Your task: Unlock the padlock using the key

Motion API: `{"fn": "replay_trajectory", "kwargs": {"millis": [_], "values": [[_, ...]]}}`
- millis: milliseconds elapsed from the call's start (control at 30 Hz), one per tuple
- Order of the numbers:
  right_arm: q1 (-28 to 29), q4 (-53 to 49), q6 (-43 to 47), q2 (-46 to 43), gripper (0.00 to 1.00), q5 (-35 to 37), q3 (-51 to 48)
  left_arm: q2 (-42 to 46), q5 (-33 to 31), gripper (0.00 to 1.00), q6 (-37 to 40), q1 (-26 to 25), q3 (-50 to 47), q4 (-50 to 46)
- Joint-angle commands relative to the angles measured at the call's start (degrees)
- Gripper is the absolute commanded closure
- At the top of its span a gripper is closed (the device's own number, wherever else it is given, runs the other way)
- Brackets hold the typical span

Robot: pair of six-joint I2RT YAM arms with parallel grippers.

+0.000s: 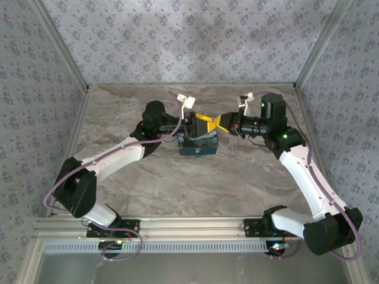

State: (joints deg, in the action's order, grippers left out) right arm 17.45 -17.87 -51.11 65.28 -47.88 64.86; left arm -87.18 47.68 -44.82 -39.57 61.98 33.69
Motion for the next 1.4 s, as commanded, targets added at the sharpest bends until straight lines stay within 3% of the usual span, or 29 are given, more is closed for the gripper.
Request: {"fn": "replay_trajectory", "kwargs": {"millis": [0,200,333,500,633,800,1367], "values": [[0.21,2.19,-1.52,-0.94,1.0,-1.89,-0.16,-0.67,2.81,0.33,-0.02,-0.91,2.62,3.13],[0.04,3.11,-2.26,-0.57,1.0,-1.87,-0.35,-0.43,2.86,0.56,0.37,-1.03,2.27,2.18],[-0.22,2.98,-2.25,-0.42,1.0,-2.07,-0.04,0.28,2.46,0.66,2.01,-1.01,2.19,-0.2],[-0.47,1.95,-1.49,-0.4,1.0,-2.38,0.0,0.83,1.94,0.69,3.77,-0.87,2.18,-3.26],[-0.78,0.74,-0.77,-0.31,1.0,-2.76,-0.08,1.32,1.14,0.54,4.5,-0.54,1.84,-5.03],[-0.82,0.2,-0.52,-0.4,1.0,-2.85,-0.25,1.49,1.26,0.53,4.57,-0.46,2.0,-4.83],[-0.99,-1.85,1.08,-0.2,1.0,-3.29,-0.36,2.76,1.54,0.86,7.24,-0.15,2.36,-8.63]]}}
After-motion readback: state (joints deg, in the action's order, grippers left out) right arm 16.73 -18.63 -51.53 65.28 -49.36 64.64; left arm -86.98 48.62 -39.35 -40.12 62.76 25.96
